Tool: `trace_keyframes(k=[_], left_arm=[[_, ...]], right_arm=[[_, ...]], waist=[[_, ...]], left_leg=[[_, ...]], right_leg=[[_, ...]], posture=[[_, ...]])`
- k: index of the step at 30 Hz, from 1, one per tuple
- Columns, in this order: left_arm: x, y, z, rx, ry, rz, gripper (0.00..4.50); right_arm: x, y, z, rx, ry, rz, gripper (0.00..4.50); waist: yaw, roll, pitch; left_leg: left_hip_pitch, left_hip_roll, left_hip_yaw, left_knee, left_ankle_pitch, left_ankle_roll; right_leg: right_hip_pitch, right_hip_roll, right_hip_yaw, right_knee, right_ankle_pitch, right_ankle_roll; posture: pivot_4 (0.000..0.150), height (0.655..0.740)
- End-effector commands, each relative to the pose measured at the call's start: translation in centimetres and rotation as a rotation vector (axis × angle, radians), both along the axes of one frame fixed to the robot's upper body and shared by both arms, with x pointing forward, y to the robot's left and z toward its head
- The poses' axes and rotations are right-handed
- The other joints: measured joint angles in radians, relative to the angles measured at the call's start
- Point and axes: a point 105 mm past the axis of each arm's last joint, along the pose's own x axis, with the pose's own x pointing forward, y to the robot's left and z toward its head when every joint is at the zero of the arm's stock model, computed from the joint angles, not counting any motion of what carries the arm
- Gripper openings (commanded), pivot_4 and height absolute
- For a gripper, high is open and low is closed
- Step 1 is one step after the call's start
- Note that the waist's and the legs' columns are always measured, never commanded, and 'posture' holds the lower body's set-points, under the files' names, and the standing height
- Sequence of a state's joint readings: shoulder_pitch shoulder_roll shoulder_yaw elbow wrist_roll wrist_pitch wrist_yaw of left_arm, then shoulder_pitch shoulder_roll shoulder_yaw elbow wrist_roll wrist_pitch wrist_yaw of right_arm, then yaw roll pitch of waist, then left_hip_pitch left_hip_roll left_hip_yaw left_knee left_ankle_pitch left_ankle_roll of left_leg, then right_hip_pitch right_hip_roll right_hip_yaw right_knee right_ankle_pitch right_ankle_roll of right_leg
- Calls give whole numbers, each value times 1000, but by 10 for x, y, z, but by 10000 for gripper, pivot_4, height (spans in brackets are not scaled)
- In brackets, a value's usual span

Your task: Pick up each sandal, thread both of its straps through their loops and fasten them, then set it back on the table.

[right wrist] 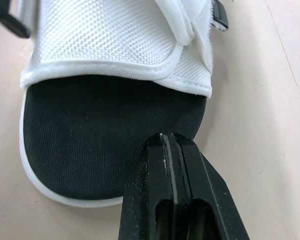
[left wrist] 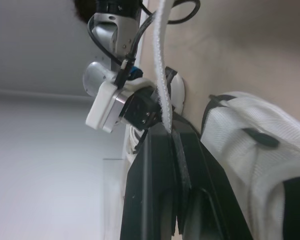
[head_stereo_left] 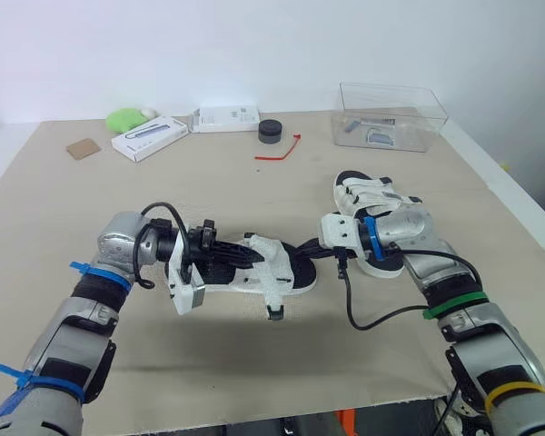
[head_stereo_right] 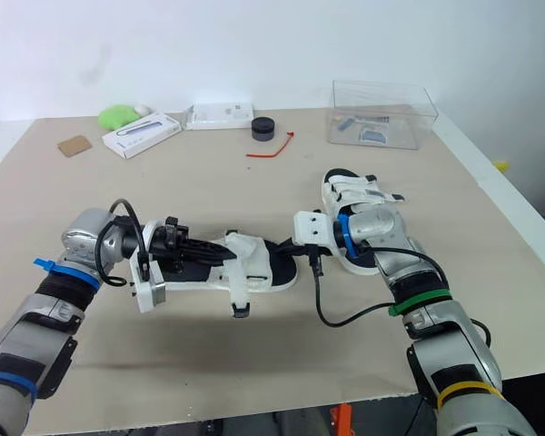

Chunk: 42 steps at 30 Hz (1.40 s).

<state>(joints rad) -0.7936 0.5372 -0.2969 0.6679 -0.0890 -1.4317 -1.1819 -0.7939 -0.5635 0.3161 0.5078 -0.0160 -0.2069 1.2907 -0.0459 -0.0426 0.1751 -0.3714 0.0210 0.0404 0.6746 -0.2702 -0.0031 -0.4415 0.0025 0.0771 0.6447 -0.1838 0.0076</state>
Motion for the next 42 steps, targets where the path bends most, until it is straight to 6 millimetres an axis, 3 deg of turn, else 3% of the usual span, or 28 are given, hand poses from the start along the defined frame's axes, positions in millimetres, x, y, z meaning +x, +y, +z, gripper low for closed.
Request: trace_keyframes(k=[1,6,9,11,13,15,17,21,23,25,28,31,36,42], left_arm=[[12,-4,7,6,38,56,5837],[11,-8,6,17,104,67,28350],[13,-3,10,10,274,130,41430],[14,1,11,20,422,176,41430],[16,12,23,-18,697,249,41430],[18,18,35,-69,804,293,41430],[20,29,43,-108,1030,348,41430],[-13,42,67,-119,1623,262,41430],[-30,45,68,-67,1778,245,41430],[-42,47,57,-12,1824,278,41430],[-72,49,9,129,1894,373,41430],[-89,45,-20,189,1859,411,41430],[-72,40,-50,88,1686,533,41430],[-56,17,-59,-36,1629,553,41430]], right_arm=[[-1,2,-6,-29,13,16,0],[-2,1,-8,-32,17,20,0],[-1,0,-8,-32,18,20,0],[-1,0,-8,-33,19,20,0],[-1,2,-8,-31,19,26,0],[-1,3,-8,-29,19,29,0],[-1,3,-8,-28,22,31,0],[-2,4,-9,-28,27,36,0],[-2,4,-9,-27,28,37,0],[-2,4,-9,-28,28,37,0],[-2,4,-10,-26,30,38,0],[-3,4,-11,-29,29,40,0],[-3,5,-10,-28,26,40,0],[-5,3,-10,-28,29,34,0]], waist=[[0,0,0],[-1,0,0],[-2,0,0],[-2,0,0],[-2,0,0],[-2,0,0],[-2,0,0],[-5,0,1],[-5,0,1],[-4,0,1],[-13,2,0],[-11,1,0],[-1,1,0],[-1,0,0]], left_leg=[[0,0,1,0,0,0],[0,2,1,0,0,1],[0,3,1,0,0,1],[1,4,1,0,0,1],[1,5,1,0,0,1],[0,6,0,0,0,1],[1,7,0,0,0,1],[1,7,-2,0,0,1],[1,8,-4,-1,0,1],[2,8,-5,-2,-1,1],[4,8,-5,-3,-1,1],[3,8,-7,-3,-1,-1],[5,7,-5,-2,3,-5],[5,7,-4,-3,4,-5]], right_leg=[[0,0,0,0,0,0],[0,3,-1,0,0,-1],[0,4,-1,0,0,-1],[0,5,-1,0,0,-1],[0,6,-1,0,-1,0],[-1,7,-1,1,-3,3],[-1,8,-3,1,-4,3],[-1,10,-4,2,-6,0],[-2,10,-6,3,-7,-2],[-1,10,-8,3,-9,-3],[-1,10,-5,4,-10,-5],[-1,10,-7,5,-11,-7],[1,10,-9,5,-11,-14],[1,10,-7,5,-8,-12]], posture=[[1500,7400],[1500,7400],[1500,7400],[1500,7400],[1500,7400],[1500,7400],[1500,7400],[1500,7400],[1500,7400],[1500,7400],[1500,7400],[1500,7400],[1500,7400],[1500,7400]])
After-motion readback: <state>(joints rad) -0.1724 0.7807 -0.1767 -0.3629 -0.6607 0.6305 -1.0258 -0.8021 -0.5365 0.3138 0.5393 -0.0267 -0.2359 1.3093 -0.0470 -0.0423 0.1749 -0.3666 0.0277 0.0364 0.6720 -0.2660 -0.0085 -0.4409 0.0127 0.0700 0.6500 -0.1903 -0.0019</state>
